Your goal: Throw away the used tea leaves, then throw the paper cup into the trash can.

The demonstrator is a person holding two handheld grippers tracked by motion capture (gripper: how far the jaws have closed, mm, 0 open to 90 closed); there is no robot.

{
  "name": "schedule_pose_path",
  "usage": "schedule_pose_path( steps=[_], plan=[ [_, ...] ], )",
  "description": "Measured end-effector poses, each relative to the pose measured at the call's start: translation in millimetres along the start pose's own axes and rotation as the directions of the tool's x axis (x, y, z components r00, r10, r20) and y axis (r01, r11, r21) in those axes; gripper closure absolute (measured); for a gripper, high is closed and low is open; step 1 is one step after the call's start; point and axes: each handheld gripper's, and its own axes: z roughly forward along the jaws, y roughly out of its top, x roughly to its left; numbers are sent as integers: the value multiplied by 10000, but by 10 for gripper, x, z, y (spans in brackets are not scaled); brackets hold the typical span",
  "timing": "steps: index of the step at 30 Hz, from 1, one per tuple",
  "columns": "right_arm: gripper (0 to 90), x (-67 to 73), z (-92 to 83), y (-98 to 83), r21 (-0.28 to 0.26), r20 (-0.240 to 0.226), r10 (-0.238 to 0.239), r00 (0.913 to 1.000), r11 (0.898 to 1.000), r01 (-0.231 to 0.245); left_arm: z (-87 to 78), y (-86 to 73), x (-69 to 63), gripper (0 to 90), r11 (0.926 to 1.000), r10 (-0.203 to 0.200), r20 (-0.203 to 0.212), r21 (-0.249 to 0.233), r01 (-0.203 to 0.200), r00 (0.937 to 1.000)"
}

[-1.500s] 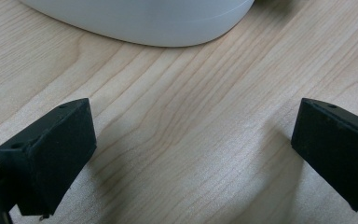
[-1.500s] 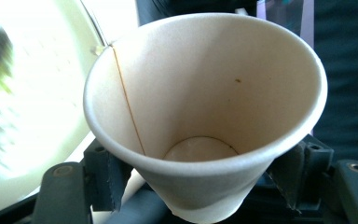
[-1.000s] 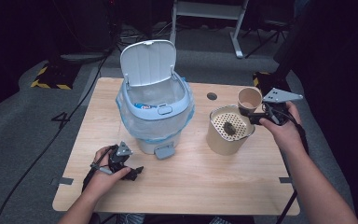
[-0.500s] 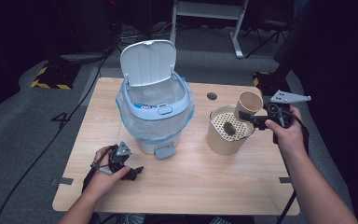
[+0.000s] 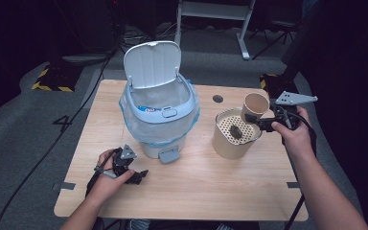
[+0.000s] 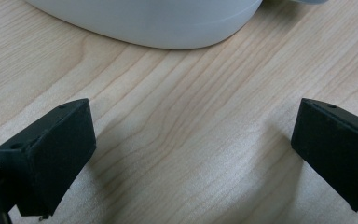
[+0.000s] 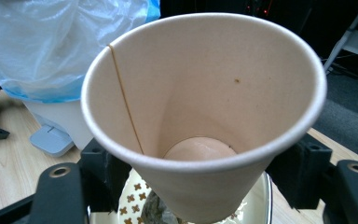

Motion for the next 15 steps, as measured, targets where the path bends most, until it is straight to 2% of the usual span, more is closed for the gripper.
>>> schedule_pose_path(
  steps=[9,15],
  plan=[
    [294,-10,0,191,-88,-148,-312,9994,9995,310,4,2,0,1,10000,-14,-28,-19,14,10000],
    [293,14,52,391,-202,-436,-423,9982,9989,414,-6,-5,33,2,9998,207,166,11,-207,9996]
  ],
)
